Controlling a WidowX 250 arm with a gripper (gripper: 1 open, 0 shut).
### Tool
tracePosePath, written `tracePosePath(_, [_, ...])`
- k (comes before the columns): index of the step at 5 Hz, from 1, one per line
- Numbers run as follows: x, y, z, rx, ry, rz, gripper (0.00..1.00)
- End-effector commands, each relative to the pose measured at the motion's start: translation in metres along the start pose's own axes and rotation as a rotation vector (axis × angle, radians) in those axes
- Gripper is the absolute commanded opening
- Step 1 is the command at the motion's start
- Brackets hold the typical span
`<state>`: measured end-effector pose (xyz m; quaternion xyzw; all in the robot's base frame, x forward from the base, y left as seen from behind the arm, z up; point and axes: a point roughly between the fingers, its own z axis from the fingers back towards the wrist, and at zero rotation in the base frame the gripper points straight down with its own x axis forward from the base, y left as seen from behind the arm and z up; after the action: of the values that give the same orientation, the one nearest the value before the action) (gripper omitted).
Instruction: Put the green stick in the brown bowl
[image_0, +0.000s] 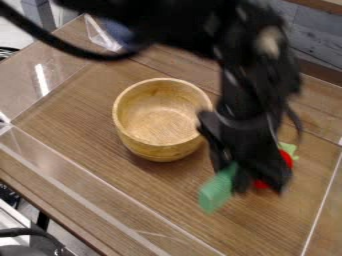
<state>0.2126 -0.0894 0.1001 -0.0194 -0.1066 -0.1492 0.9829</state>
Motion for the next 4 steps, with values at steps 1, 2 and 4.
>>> tracePosePath(1, [0.013,0.025,0.028,0.014,-0.053,0.058,0.00])
tracePosePath(2, [0.028,0.033,0.022,0.044,-0.064,0.203,0.00])
tracePosePath(4, [0.038,0.042,0.028,0.065,-0.065,0.320,0.00])
